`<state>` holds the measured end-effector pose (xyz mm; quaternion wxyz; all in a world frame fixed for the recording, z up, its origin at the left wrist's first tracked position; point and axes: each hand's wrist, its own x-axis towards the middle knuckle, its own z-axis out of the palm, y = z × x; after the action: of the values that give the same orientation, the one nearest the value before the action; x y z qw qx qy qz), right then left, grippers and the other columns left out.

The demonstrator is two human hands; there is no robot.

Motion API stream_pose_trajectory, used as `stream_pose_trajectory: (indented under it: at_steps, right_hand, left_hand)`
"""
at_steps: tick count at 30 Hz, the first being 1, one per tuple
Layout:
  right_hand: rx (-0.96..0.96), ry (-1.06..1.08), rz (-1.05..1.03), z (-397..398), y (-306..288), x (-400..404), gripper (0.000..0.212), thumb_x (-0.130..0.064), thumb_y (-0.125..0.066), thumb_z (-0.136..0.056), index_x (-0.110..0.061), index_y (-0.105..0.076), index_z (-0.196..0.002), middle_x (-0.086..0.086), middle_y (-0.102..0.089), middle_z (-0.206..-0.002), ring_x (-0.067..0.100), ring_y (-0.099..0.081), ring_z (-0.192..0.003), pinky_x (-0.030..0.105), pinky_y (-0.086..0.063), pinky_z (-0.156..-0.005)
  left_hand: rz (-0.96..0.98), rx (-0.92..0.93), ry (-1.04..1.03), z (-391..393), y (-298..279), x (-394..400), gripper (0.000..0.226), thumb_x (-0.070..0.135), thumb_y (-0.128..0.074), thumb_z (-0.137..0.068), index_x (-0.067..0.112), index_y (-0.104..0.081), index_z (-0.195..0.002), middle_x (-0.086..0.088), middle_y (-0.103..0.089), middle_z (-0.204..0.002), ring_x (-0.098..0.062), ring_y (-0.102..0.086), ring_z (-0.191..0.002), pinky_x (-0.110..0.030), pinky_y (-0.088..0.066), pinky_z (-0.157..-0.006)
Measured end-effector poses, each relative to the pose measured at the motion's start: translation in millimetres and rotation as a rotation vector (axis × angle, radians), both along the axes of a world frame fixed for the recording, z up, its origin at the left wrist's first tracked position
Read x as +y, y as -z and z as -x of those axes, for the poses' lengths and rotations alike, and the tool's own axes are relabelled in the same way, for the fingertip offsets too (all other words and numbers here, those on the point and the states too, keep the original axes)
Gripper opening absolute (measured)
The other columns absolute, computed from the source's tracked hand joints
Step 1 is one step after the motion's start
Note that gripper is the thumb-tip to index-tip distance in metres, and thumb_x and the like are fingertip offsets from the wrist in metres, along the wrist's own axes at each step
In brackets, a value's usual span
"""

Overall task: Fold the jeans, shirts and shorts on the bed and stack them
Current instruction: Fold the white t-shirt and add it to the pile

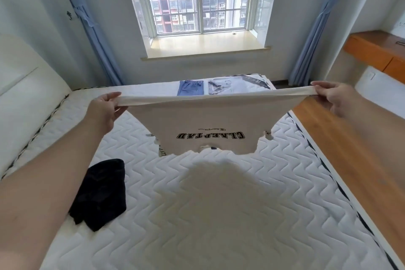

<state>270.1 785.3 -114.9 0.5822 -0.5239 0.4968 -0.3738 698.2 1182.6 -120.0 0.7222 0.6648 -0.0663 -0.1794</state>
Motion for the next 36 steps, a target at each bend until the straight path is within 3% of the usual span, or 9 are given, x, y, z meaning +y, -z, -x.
stream_pose_trajectory:
  at_steps: [2, 7, 11, 13, 17, 21, 26, 31, 36]
  right_hand:
    - [0.075, 0.012, -0.070, 16, 41, 7, 0.015, -0.008, -0.062, -0.094, -0.016, -0.074, -0.093, 0.009, -0.068, -0.110, 0.019, -0.065, -0.090, 0.019, -0.056, -0.067]
    - [0.142, 0.005, -0.252, 68, 169, 43, 0.032, 0.002, -0.054, -0.096, 0.002, -0.058, -0.128, 0.012, -0.062, -0.104, 0.013, -0.057, -0.075, 0.010, -0.053, -0.053]
    - [0.268, 0.066, -0.391, 123, 263, 86, 0.040, 0.007, -0.055, -0.094, 0.001, -0.052, -0.134, 0.017, -0.053, -0.113, 0.019, -0.056, -0.076, 0.014, -0.054, -0.049]
    - [0.343, 0.074, -0.454, 147, 305, 109, 0.040, 0.006, -0.055, -0.095, 0.005, -0.050, -0.135, 0.015, -0.057, -0.105, 0.024, -0.057, -0.080, 0.014, -0.053, -0.046]
    - [0.477, 0.084, -0.555, 187, 369, 159, 0.035, 0.004, -0.055, -0.096, 0.012, -0.051, -0.129, 0.009, -0.055, -0.082, 0.014, -0.064, -0.051, 0.013, -0.050, -0.042]
    - [0.567, 0.090, -0.605, 226, 419, 210, 0.033, 0.003, -0.057, -0.095, 0.016, -0.052, -0.125, 0.018, -0.058, -0.097, 0.003, -0.056, -0.034, 0.013, -0.049, -0.040]
    - [0.749, -0.025, -0.616, 267, 464, 269, 0.024, -0.001, -0.056, -0.096, 0.010, -0.057, -0.117, 0.019, -0.057, -0.104, 0.012, -0.064, -0.050, 0.014, -0.050, -0.042]
    - [0.968, -0.074, -0.576, 302, 493, 298, 0.034, -0.015, -0.065, -0.092, 0.005, -0.061, -0.119, 0.025, -0.066, -0.109, 0.038, -0.064, -0.096, 0.045, -0.052, -0.090]
    - [1.062, -0.120, -0.525, 324, 507, 315, 0.030, -0.022, -0.071, -0.088, -0.002, -0.069, -0.109, 0.017, -0.069, -0.093, 0.037, -0.063, -0.097, 0.046, -0.049, -0.089]
  left_hand:
    - [-0.057, 0.044, 0.000, 17, 46, 10, 0.030, -0.005, -0.043, -0.100, 0.013, -0.065, -0.094, -0.016, -0.060, -0.119, -0.019, -0.066, -0.089, -0.020, -0.058, -0.065]
    - [-0.230, 0.240, -0.004, 78, 188, 59, 0.023, -0.002, -0.045, -0.101, 0.012, -0.064, -0.100, -0.021, -0.061, -0.124, -0.019, -0.066, -0.087, -0.030, -0.054, -0.078]
    - [-0.367, 0.403, -0.069, 143, 287, 106, 0.035, -0.002, -0.043, -0.101, 0.008, -0.048, -0.134, -0.020, -0.060, -0.113, -0.024, -0.064, -0.078, -0.035, -0.055, -0.069]
    - [-0.425, 0.479, -0.107, 174, 323, 129, 0.032, 0.001, -0.043, -0.101, 0.004, -0.043, -0.133, -0.023, -0.057, -0.112, -0.025, -0.062, -0.075, -0.035, -0.058, -0.059]
    - [-0.580, 0.605, -0.046, 225, 380, 181, 0.023, 0.006, -0.037, -0.106, -0.005, -0.048, -0.124, -0.024, -0.058, -0.117, -0.028, -0.063, -0.083, -0.030, -0.059, -0.049]
    - [-0.715, 0.658, 0.012, 259, 425, 230, 0.030, 0.011, -0.036, -0.107, -0.004, -0.046, -0.131, -0.020, -0.059, -0.119, -0.026, -0.064, -0.086, -0.031, -0.060, -0.051]
    - [-0.842, 0.693, -0.050, 295, 465, 271, 0.037, 0.015, -0.044, -0.105, -0.008, -0.045, -0.134, -0.018, -0.053, -0.112, -0.026, -0.055, -0.104, -0.043, -0.053, -0.082]
    - [-0.928, 0.686, -0.087, 318, 485, 305, 0.027, 0.009, -0.054, -0.100, -0.006, -0.052, -0.123, -0.011, -0.053, -0.082, -0.022, -0.056, -0.079, -0.018, -0.052, -0.042]
    - [-1.012, 0.672, -0.031, 333, 500, 322, 0.013, 0.007, -0.058, -0.098, 0.001, -0.053, -0.108, -0.010, -0.052, -0.076, -0.016, -0.049, -0.065, -0.012, -0.043, -0.037]
